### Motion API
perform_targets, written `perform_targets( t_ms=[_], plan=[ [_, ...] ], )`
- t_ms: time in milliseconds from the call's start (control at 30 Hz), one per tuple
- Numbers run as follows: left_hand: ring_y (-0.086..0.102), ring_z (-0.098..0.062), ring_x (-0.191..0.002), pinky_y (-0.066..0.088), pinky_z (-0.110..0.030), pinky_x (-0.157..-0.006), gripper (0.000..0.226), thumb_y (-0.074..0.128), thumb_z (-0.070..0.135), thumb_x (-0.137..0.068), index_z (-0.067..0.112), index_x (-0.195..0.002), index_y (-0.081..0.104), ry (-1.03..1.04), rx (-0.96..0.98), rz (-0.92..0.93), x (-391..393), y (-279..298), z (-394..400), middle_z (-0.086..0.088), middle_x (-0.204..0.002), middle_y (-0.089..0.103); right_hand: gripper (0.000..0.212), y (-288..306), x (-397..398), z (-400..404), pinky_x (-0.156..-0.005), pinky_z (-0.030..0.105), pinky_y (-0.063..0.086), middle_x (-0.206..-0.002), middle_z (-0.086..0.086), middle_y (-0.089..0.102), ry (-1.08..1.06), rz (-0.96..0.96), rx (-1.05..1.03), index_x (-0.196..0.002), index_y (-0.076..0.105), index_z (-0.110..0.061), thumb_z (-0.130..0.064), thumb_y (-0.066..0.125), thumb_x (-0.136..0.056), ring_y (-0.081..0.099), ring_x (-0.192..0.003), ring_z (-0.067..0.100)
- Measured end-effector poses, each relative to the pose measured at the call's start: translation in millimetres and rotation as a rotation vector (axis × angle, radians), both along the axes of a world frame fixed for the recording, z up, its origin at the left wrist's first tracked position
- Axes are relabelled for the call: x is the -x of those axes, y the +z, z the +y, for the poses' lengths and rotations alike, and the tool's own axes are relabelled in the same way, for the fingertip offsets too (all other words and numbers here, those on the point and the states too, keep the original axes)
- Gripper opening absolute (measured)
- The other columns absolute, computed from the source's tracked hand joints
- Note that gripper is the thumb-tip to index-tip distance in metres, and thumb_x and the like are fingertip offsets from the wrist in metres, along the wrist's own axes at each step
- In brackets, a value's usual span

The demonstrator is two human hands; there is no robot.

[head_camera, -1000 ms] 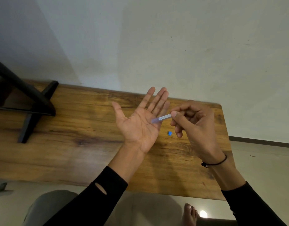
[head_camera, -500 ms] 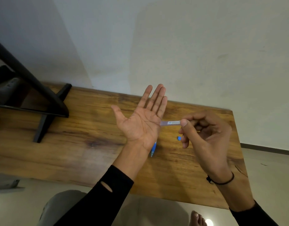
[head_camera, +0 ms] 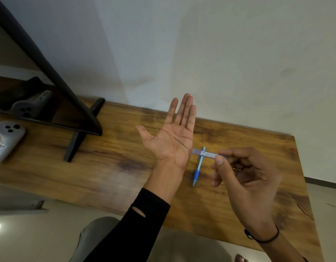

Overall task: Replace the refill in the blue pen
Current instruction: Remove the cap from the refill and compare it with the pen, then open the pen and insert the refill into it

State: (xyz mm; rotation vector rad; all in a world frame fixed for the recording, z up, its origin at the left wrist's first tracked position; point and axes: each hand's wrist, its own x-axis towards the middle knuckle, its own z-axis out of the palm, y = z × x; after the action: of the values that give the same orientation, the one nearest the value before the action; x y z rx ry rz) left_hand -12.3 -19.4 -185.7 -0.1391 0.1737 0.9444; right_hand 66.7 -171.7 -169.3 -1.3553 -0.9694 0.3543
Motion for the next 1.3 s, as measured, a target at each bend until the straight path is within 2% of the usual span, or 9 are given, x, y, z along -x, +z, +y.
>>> perform_targets(
  t_ms=[233, 433, 500, 600, 867, 967, 1033, 1200, 1300],
  plan=[
    [0.041, -0.048, -0.155, 0.028, -0.054, -0.131, 0.123, 0.038, 0.092, -0.089, -0.009, -0.159, 0.039, 0.005, 0.000, 0.020, 1, 0, 1, -0.040, -0.158, 0.047, 0.002, -3, -20, -3, -0.045, 0.028, 0.058, -0.075, 0.006, 0.075, -0.022, 0.075, -0.016, -0.101, 0.070, -0.001, -0.001, 0.071, -0.099, 0.070, -0.052, 0.019],
    [0.040, -0.047, -0.155, 0.030, -0.053, -0.130, 0.124, 0.034, 0.093, -0.089, -0.008, -0.161, 0.037, -0.029, -0.035, 0.069, -3, 2, -4, -0.038, -0.160, 0.045, 0.007, -50, -53, -16, -0.064, 0.034, 0.066, -0.077, 0.017, 0.081, -0.248, 0.372, 0.441, -0.097, 0.068, -0.003, -0.002, 0.075, -0.096, 0.081, -0.067, 0.029],
    [0.038, -0.046, -0.157, 0.028, -0.052, -0.131, 0.124, 0.033, 0.094, -0.089, -0.007, -0.161, 0.036, -0.042, -0.043, 0.078, -4, 2, -7, -0.037, -0.162, 0.043, 0.012, -65, -56, -19, -0.074, 0.040, 0.065, -0.077, 0.016, 0.082, -0.249, 0.455, 0.569, -0.099, 0.065, -0.002, -0.001, 0.076, -0.095, 0.083, -0.071, 0.030],
    [0.037, -0.045, -0.158, 0.027, -0.052, -0.132, 0.125, 0.032, 0.094, -0.088, -0.007, -0.162, 0.035, -0.057, -0.061, 0.078, -7, 2, -11, -0.037, -0.164, 0.041, 0.018, -78, -56, -19, -0.075, 0.038, 0.064, -0.077, 0.015, 0.083, -0.206, 0.477, 0.683, -0.101, 0.059, -0.002, -0.002, 0.076, -0.096, 0.084, -0.074, 0.029],
    [0.038, -0.045, -0.157, 0.029, -0.051, -0.131, 0.124, 0.033, 0.094, -0.089, -0.006, -0.162, 0.036, -0.089, -0.085, 0.093, -12, -3, -14, -0.037, -0.164, 0.042, 0.020, -78, -45, -14, -0.069, 0.052, 0.069, -0.068, 0.007, 0.081, -0.100, 0.258, 0.939, -0.098, 0.062, -0.008, -0.014, 0.081, -0.094, 0.080, -0.058, 0.024],
    [0.037, -0.045, -0.158, 0.027, -0.050, -0.132, 0.124, 0.033, 0.094, -0.089, -0.006, -0.162, 0.035, -0.103, -0.094, 0.096, -14, -3, -17, -0.036, -0.164, 0.041, 0.024, -68, -45, -14, -0.064, 0.050, 0.067, -0.066, 0.010, 0.078, -0.116, 0.060, 1.009, -0.096, 0.061, -0.015, -0.029, 0.080, -0.095, 0.077, -0.058, 0.028],
    [0.036, -0.045, -0.158, 0.026, -0.050, -0.132, 0.124, 0.033, 0.094, -0.089, -0.005, -0.163, 0.035, -0.120, -0.105, 0.098, -16, -1, -20, -0.035, -0.165, 0.040, 0.018, -54, -48, -14, -0.057, 0.044, 0.061, -0.067, 0.008, 0.075, -0.144, -0.091, 0.934, -0.092, 0.062, -0.019, -0.030, 0.076, -0.096, 0.073, -0.058, 0.026],
    [0.030, -0.043, -0.161, 0.021, -0.050, -0.134, 0.125, 0.034, 0.095, -0.087, -0.002, -0.165, 0.032, -0.184, -0.157, 0.090, -24, 2, -29, -0.033, -0.169, 0.034, 0.007, 1, -44, 2, -0.059, 0.024, 0.053, -0.077, -0.002, 0.071, -0.108, -0.138, 0.534, -0.090, 0.069, -0.018, -0.017, 0.071, -0.097, 0.068, -0.069, 0.015],
    [0.023, -0.041, -0.164, 0.012, -0.049, -0.136, 0.125, 0.034, 0.096, -0.086, 0.002, -0.168, 0.028, -0.216, -0.184, 0.059, -28, 3, -35, -0.031, -0.173, 0.027, 0.010, 26, -28, 9, -0.059, 0.014, 0.048, -0.077, -0.010, 0.069, -0.015, -0.227, 0.553, -0.085, 0.069, -0.024, -0.019, 0.076, -0.091, 0.065, -0.073, 0.007]
  ],
)
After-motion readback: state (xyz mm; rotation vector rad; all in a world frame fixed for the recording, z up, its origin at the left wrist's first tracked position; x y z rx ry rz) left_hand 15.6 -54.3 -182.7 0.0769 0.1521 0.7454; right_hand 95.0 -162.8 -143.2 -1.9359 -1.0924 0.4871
